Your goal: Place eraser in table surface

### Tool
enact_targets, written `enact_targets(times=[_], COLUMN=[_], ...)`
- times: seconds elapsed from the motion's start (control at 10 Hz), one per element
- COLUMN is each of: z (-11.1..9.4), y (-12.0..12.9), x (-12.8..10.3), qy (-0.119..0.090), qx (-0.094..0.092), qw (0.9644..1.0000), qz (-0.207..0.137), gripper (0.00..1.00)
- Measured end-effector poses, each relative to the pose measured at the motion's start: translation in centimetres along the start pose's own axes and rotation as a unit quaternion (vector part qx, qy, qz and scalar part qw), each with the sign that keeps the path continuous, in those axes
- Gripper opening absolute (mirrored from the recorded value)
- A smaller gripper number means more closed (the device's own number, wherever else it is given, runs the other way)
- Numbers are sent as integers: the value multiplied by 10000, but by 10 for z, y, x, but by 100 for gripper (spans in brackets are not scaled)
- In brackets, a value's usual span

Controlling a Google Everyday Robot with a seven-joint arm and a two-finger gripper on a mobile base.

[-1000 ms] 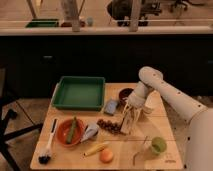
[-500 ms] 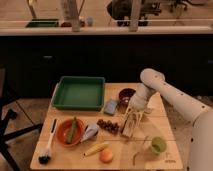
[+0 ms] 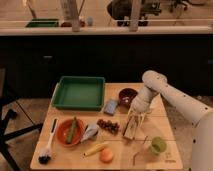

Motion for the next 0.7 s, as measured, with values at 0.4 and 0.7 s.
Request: enact_targets(times=[0.4,0.7], z=[1,2], y=[6,8], x=[1,2], qy=[-36,-74], qx=[11,-16], qw=[9999,9999], qz=[113,144], gripper=[51,78])
